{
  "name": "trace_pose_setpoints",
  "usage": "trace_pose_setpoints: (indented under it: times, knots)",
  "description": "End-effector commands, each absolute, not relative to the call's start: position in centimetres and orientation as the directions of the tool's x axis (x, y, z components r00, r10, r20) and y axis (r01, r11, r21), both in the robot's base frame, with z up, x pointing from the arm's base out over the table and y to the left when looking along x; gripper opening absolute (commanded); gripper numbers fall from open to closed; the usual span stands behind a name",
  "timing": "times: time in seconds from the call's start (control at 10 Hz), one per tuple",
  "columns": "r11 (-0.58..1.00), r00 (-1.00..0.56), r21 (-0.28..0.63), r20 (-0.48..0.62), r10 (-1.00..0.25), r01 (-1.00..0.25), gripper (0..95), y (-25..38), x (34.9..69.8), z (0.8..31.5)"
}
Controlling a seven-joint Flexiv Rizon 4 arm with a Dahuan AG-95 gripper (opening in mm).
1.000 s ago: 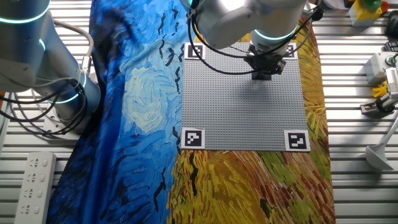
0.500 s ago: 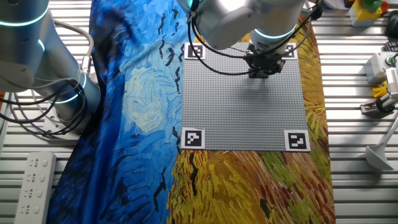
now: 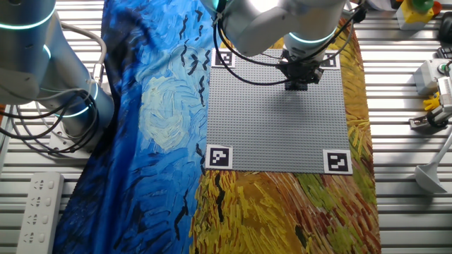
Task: Stack small Lego blocks one on top of the other
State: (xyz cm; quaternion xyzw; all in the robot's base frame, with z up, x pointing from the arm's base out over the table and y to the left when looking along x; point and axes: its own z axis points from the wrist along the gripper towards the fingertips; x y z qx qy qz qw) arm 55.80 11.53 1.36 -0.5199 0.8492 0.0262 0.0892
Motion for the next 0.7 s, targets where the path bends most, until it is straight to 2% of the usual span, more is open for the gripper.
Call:
trace_pose_setpoints:
  times: [0.1,0.7]
  knots:
    - [0.464,-0.449,-0.051,-0.176,-0.876,-0.885,0.0,11.47,55.79,1.28]
    - [0.459,-0.445,-0.057,-0.166,-0.88,-0.887,0.0,11.77,55.73,1.04]
